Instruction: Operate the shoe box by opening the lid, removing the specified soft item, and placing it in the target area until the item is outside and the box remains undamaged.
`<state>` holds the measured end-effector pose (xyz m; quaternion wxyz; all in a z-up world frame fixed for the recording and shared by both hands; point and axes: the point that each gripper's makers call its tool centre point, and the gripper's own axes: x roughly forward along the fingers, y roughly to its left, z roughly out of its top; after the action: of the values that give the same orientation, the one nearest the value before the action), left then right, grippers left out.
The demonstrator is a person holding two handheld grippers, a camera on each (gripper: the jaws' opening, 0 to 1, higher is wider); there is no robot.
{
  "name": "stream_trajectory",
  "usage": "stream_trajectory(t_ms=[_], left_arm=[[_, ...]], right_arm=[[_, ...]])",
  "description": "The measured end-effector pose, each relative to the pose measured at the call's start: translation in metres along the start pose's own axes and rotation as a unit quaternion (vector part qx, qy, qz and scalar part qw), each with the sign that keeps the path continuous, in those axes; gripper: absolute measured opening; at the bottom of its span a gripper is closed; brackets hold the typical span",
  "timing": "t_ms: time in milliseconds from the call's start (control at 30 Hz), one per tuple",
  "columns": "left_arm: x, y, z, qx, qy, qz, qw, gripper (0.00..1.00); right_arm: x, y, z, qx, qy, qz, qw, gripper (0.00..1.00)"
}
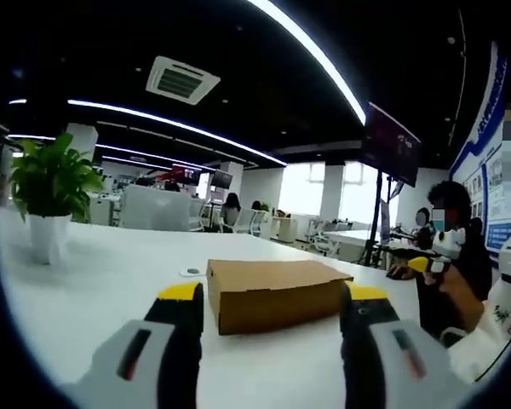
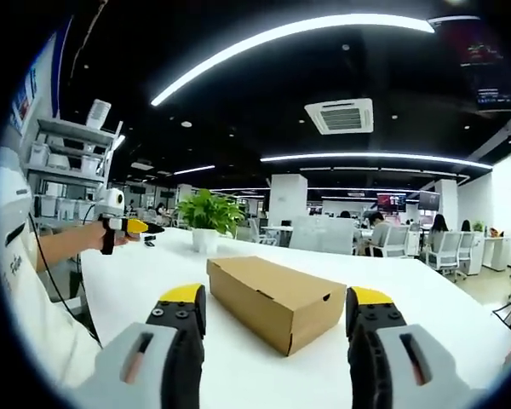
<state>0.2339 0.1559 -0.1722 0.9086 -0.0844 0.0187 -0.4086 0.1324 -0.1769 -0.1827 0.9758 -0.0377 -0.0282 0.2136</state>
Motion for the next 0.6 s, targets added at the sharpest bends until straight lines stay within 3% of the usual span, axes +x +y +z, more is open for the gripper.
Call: stream_trajectory(t_ms=[267,367,500,600], left_arm=[[0.013,0.012,-0.003,-0.024,0.003,0.006,0.9997,0.68],[0.016,0.014,-0.007,-0.008,0.017,0.012,0.9998,0.65],[0.022,0.013,-0.009,0.004,0.031,0.006,0.9995,0.74],[0.025,0.013,-0.012,0.000,0.040,0.006,0.9992,0.73]], right_arm=[[0.003,0.016,-0.013,-0.011,0.004,0.017,0.9998,0.59],[0.003,0.017,-0.015,-0.012,0.010,0.023,0.9996,0.59],[0.003,0.017,-0.014,-0.016,0.012,0.025,0.9995,0.59],[0.000,0.013,-0.016,-0.016,0.011,0.018,0.9996,0.59]])
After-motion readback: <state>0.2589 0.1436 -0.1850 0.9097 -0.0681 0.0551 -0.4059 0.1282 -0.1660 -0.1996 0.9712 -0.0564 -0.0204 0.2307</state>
